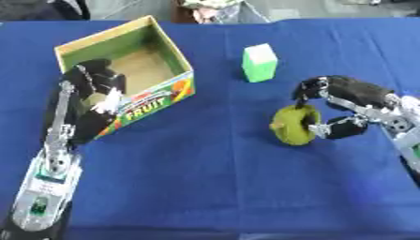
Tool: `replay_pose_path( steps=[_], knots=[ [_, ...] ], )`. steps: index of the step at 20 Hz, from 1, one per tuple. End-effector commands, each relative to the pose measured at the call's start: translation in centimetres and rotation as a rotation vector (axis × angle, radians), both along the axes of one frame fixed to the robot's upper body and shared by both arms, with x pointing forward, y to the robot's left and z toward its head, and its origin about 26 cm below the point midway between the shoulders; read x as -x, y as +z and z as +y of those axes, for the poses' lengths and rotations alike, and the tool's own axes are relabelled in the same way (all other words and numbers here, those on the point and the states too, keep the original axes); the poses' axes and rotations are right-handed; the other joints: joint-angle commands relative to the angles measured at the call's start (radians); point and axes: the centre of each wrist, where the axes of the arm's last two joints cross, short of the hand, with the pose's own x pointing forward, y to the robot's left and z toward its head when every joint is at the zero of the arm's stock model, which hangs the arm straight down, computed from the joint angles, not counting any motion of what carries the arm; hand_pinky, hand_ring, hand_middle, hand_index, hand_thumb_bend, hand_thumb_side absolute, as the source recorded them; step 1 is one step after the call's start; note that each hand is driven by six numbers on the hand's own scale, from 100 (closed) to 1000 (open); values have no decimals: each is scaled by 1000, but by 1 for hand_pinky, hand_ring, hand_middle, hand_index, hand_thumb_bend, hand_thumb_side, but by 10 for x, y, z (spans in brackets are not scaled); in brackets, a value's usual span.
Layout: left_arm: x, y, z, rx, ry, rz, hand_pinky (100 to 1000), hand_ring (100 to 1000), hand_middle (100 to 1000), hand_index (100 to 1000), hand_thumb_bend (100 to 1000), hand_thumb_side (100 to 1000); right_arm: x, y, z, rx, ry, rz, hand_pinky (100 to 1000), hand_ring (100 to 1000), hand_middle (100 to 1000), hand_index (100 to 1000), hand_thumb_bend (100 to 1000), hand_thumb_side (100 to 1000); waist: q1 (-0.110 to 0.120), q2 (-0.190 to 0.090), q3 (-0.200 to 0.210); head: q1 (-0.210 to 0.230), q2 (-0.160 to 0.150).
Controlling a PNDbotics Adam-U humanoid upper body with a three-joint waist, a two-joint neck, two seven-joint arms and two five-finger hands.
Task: Pick up objects on the table and place them in the box.
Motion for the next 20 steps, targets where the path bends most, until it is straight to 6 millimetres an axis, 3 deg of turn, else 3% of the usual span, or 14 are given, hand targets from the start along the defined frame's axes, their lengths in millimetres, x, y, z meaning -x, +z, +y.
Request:
replay_pose_path(
  steps=[1, 8, 20],
  knots=[
    [0, 7, -2, -2, -12, -26, 552, 580, 574, 751, 298, 422, -7, 15, 0, -27, -12, -74, 752, 760, 687, 386, 100, 100, 1, -18, 2, -1, 5],
    [0, 8, -2, 0, -17, -29, 552, 579, 574, 751, 298, 421, -18, 42, 13, -69, 15, -148, 735, 748, 677, 355, 100, 100, 4, -19, 12, -7, 5],
    [-1, 17, -10, 4, -59, -60, 552, 579, 574, 751, 299, 418, -42, 115, 67, -121, 70, -301, 742, 740, 681, 361, 100, 100, 3, -7, 76, -43, -20]
  ],
)
